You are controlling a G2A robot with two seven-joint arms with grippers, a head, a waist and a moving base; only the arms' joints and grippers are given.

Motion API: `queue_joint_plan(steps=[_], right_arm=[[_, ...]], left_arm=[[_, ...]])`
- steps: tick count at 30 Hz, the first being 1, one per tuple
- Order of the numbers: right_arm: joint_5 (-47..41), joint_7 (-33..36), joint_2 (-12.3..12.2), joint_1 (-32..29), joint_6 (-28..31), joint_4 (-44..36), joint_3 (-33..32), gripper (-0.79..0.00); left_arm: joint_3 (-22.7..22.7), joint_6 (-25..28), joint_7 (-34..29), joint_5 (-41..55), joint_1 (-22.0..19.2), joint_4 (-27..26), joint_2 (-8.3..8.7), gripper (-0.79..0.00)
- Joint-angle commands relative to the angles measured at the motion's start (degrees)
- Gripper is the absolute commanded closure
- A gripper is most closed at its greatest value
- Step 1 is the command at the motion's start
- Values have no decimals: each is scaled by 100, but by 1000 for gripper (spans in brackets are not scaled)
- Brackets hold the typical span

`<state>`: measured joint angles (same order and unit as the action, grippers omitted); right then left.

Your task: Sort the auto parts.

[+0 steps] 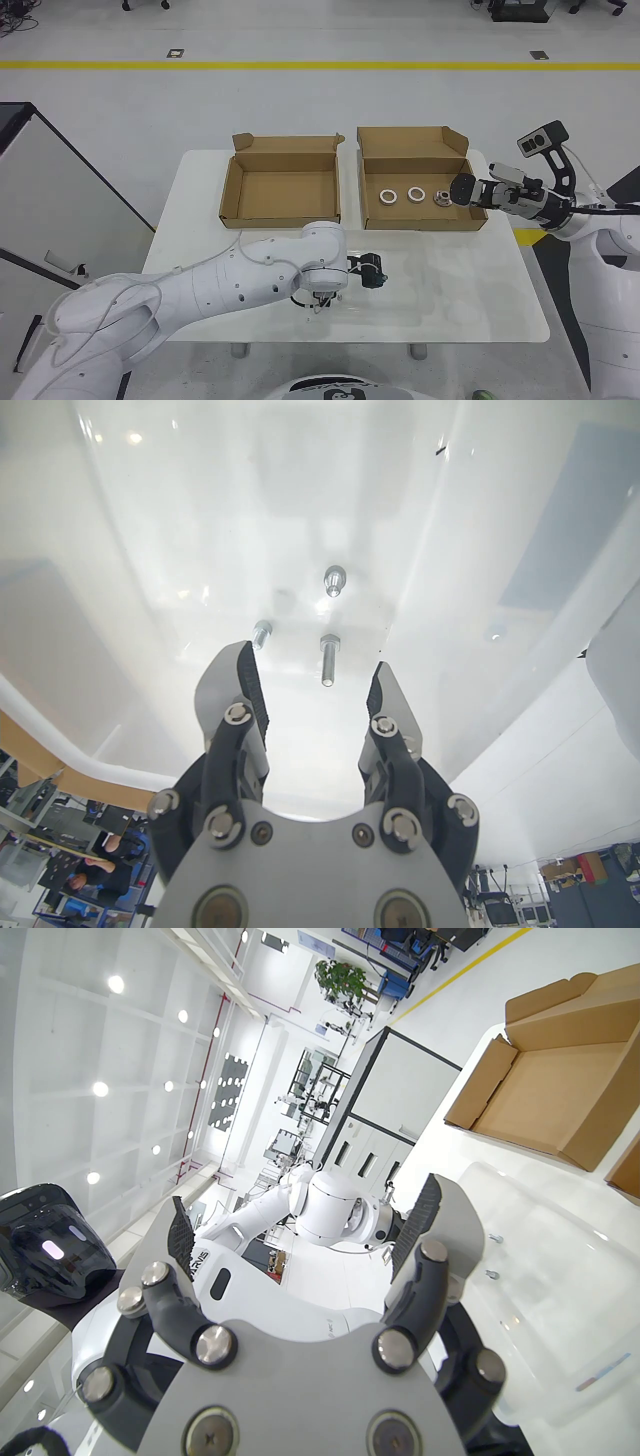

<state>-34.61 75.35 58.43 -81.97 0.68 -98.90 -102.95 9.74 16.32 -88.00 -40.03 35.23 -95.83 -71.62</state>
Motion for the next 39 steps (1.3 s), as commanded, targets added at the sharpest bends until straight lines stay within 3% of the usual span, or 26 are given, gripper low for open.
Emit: queue_joint_plan(steps=[1, 26, 39], right_arm=[[0, 0, 0, 0, 0, 0, 0, -785], [0, 0, 0, 0, 0, 0, 0, -785], [0, 0, 0, 0, 0, 0, 0, -785]], left_arm=[[0, 0, 0, 13, -26, -33, 16, -462], [0, 1, 0, -135, 155, 213, -130, -379], [0, 2, 0, -135, 166, 113, -237, -382]])
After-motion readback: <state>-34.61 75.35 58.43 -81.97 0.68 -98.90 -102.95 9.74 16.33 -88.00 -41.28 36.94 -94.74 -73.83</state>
